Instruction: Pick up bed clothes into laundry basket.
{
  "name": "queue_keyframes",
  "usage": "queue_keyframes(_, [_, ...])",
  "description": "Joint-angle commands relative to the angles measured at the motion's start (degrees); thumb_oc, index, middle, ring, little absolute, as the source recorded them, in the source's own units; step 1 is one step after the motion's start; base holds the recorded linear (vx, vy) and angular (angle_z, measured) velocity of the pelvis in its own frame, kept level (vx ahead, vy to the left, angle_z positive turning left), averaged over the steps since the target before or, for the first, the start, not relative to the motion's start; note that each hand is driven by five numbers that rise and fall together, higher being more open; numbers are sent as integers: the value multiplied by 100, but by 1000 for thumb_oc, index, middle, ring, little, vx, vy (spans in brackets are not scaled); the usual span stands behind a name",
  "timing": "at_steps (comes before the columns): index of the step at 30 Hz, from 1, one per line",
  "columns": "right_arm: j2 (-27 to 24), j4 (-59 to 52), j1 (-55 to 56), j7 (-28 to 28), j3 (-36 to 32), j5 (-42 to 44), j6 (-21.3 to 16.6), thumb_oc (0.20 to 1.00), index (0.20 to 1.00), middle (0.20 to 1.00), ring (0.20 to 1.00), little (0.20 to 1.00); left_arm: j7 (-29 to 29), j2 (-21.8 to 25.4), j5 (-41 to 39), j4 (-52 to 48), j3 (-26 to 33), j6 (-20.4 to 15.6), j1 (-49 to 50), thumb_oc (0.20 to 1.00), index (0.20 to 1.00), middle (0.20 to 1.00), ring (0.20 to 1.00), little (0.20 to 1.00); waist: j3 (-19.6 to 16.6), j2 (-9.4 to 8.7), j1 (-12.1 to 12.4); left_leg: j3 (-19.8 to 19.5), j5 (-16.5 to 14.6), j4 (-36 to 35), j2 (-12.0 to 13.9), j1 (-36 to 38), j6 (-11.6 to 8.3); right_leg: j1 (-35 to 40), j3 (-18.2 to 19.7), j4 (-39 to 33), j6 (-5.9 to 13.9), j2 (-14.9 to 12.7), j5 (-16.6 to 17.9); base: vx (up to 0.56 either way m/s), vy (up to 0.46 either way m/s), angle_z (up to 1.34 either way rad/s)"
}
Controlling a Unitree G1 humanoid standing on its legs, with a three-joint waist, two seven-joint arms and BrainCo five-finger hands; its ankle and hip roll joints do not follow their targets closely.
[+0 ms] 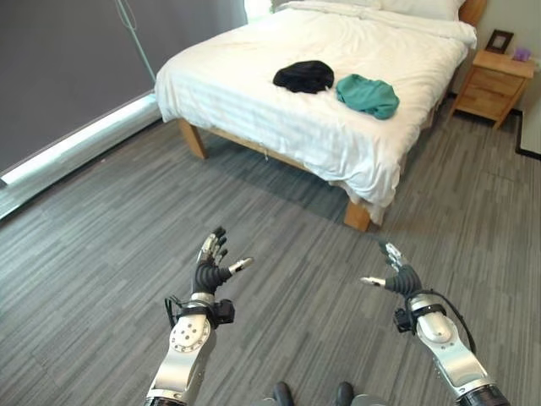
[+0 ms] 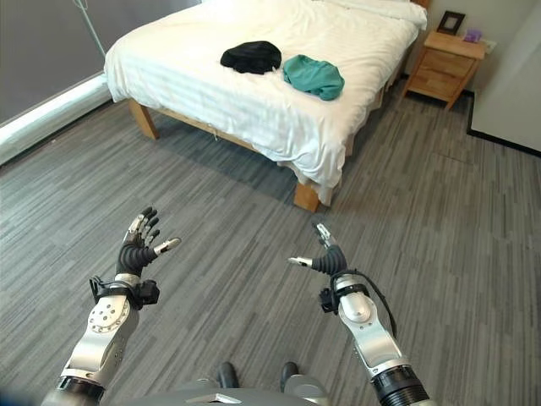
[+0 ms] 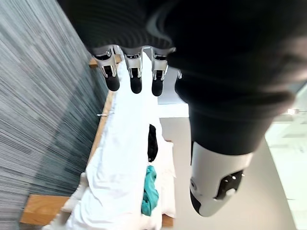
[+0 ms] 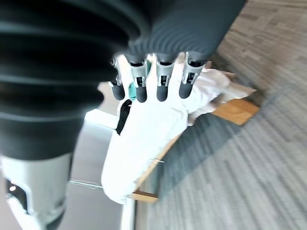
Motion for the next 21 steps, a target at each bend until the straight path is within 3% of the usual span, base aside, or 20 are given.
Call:
queue_keyframes(1, [364,-561,-334,-239,-288,110,-489,1000,1000,1000,1000,1000,97,170,-193,-183,99,-279,-102,1000,1000,1000,1000,1000,41,-257,10,-41,-609,21,465,135,-374,-322,34,483,667,-868,80,-1,34,-3])
queue_keyframes(2, [365,-567,-331,-240,-288,108,-485,1000,1000,1000,1000,1000,101,170,-190,-183,98,-278,-103,1000,1000,1000,1000,1000,40,-259,17,-35,-611,21,461,135,-371,-347,46,527,669,-874,57,35,103,-6])
queue_keyframes(3, [497,-706,-202,-250,-290,221,-494,1000,1000,1000,1000,1000,156,199,-80,-200,33,-156,-7,1000,1000,1000,1000,1000,141,-221,-21,-42,-664,21,405,228,-297,-608,117,1219,740,-890,116,63,97,-12])
queue_keyframes(5, [558,-746,-1,-163,-262,293,-491,1000,1000,1000,1000,1000,116,234,-83,-186,-13,-109,13,1000,1000,1000,1000,1000,260,-174,-111,-125,-693,21,390,284,-241,-912,265,1834,820,-783,235,119,111,-8])
queue_keyframes(8, [580,-751,169,-123,-218,303,-479,1000,1000,1000,1000,1000,88,235,-70,-224,-33,-72,115,1000,1000,1000,1000,1000,301,-118,-218,-135,-829,21,394,386,-225,-1252,357,2125,790,-707,133,146,60,16])
queue_keyframes(10, [621,-671,190,-125,-195,385,-462,1000,1000,1000,1000,1000,64,191,-173,-211,-97,-32,146,1000,1000,1000,1000,1000,354,-87,-341,-205,-1018,21,366,540,-261,-1604,261,1759,641,-619,10,246,17,20])
queue_keyframes(12, [625,-673,162,-92,-183,432,-427,1000,1000,1000,1000,1000,10,203,-216,-213,-83,2,199,1000,1000,1000,1000,1000,391,-134,-446,-255,-1202,21,303,725,-308,-1711,78,1048,646,-664,197,454,-60,-7])
queue_keyframes(13, [665,-690,103,-84,-159,431,-409,1000,1000,1000,1000,1000,-54,192,-242,-188,-13,25,262,1000,1000,1000,1000,1000,423,-191,-519,-192,-1403,21,330,998,-432,-1900,-395,220,740,-815,461,583,-100,10])
queue_keyframes(14, [680,-685,93,-80,-136,409,-410,1000,1000,1000,1000,1000,-65,168,-221,-157,24,20,277,1000,1000,1000,1000,1000,437,-200,-550,-129,-1511,21,347,1146,-488,-1974,-663,-20,784,-844,552,435,-72,20])
queue_keyframes(15, [680,-684,92,-81,-132,407,-411,1000,1000,1000,1000,1000,-67,166,-220,-155,28,18,277,1000,1000,1000,1000,1000,441,-183,-556,-128,-1523,21,366,1155,-492,-1960,-676,-24,787,-827,548,467,-40,-5])
queue_keyframes(16, [669,-692,119,-76,-125,330,-417,1000,1000,1000,1000,1000,-116,97,-151,-85,20,4,272,1000,1000,1000,1000,1000,426,-213,-632,-112,-1767,21,325,1422,-529,-2170,-921,-82,835,-869,597,523,-39,-11])
queue_keyframes(19, [588,-743,235,-107,-173,262,-438,1000,1000,1000,1000,1000,-150,33,-130,-22,-92,-22,227,1000,1000,1000,1000,1000,345,-202,-782,-269,-2023,21,299,1701,-505,-2103,-787,-44,824,-766,634,437,-31,3])
queue_keyframes(20, [563,-749,338,-59,-170,295,-445,1000,1000,1000,1000,1000,-156,20,-93,-20,-141,-2,266,1000,1000,1000,1000,1000,255,-171,-886,-383,-2004,21,321,1939,-511,-1997,-600,-63,749,-647,711,589,-71,55])
queue_keyframes(21, [519,-716,390,-44,-198,300,-435,1000,1000,1000,1000,1000,-177,-14,-99,-31,-179,-2,285,1000,1000,1000,1000,1000,203,-98,-953,-334,-1755,150,439,2112,-622,-1852,-549,-76,656,-535,729,538,-104,73])
